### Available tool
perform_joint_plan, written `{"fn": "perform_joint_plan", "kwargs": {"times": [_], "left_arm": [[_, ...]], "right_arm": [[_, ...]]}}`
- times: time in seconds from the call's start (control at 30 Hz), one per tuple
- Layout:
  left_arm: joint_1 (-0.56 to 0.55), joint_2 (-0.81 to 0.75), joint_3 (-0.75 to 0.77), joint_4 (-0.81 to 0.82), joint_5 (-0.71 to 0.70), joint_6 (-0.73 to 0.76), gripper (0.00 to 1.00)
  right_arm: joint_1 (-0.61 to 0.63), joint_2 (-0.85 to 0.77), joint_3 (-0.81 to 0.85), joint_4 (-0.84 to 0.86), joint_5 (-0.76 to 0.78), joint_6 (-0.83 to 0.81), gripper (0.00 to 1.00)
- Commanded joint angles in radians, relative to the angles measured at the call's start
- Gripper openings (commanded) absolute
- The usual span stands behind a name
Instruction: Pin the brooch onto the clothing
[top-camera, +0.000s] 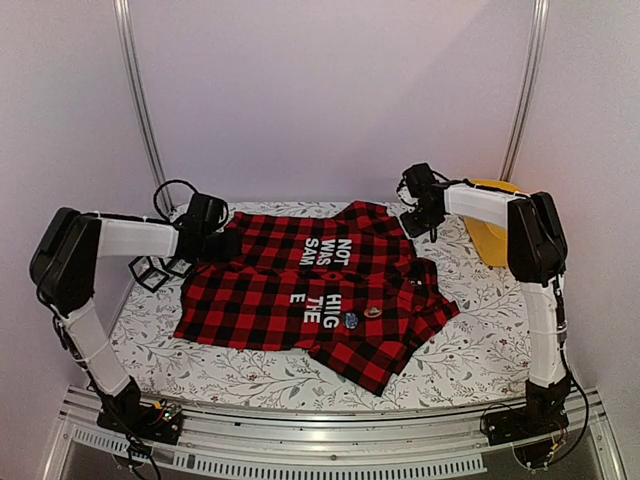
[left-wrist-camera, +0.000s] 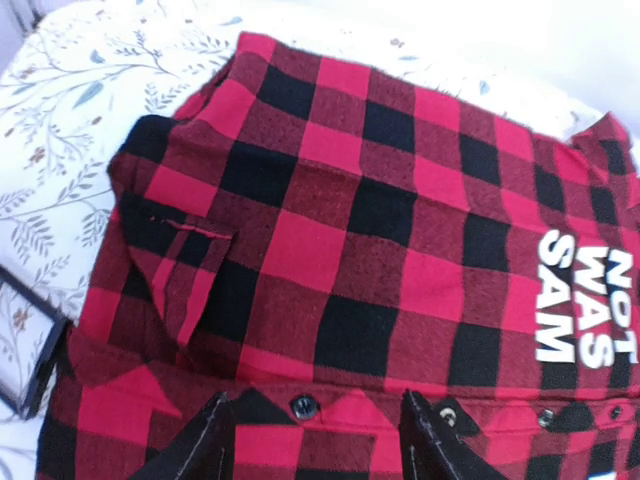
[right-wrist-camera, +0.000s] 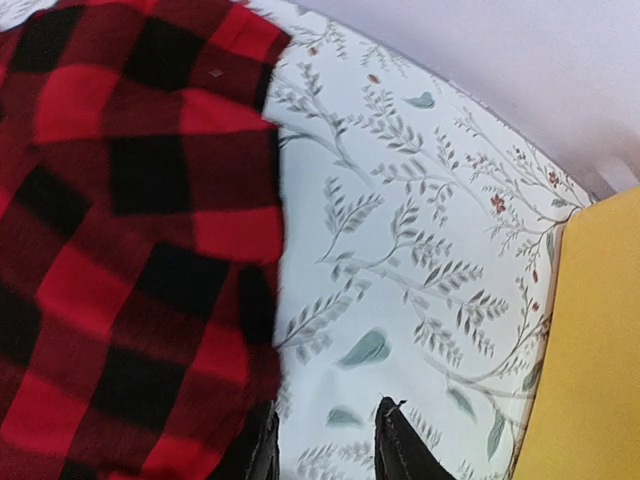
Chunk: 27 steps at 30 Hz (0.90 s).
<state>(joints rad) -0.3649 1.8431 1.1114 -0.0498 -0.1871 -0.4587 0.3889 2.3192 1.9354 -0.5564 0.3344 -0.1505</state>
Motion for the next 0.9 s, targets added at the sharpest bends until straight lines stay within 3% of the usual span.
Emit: {"fn": "perform_joint_plan", "kwargs": {"times": [0.0, 0.17, 0.4, 0.57, 0.77, 0.87], "left_arm": [[-0.032, -0.195, -0.211, -0.041, -0.034, -0.169, 0.55], [-0.071, -0.362, -0.440, -0.037, -0.037, -0.320, 0.55], [-0.082, -0.433, -0.590, -0.152, -0.119, -0.501, 0.55], [-0.135, -0.458, -0.660, -0.239, -0.117, -0.648, 0.54], [-0.234, -0.539, -0.683, -0.473, -0.178, -0.864, 0.54], [-0.262, -0.594, -0.694, -0.510, -0.194, -0.871, 0.53]], "right_arm": [[0.180, -0.312, -0.311, 0.082, -0.121, -0.027, 0.30], [0.369, -0.523, -0.640, 0.127, -0.487, -0.026, 0.17], [0.597, -0.551, -0.903, 0.178, -0.517, 0.134, 0.05], [0.639, -0.548, -1.032, 0.171, -0.555, 0.286, 0.02], [0.653, -0.622, -1.162, 0.100, -0.572, 0.430, 0.00], [0.653, -0.681, -1.189, 0.070, -0.568, 0.464, 0.00]]}}
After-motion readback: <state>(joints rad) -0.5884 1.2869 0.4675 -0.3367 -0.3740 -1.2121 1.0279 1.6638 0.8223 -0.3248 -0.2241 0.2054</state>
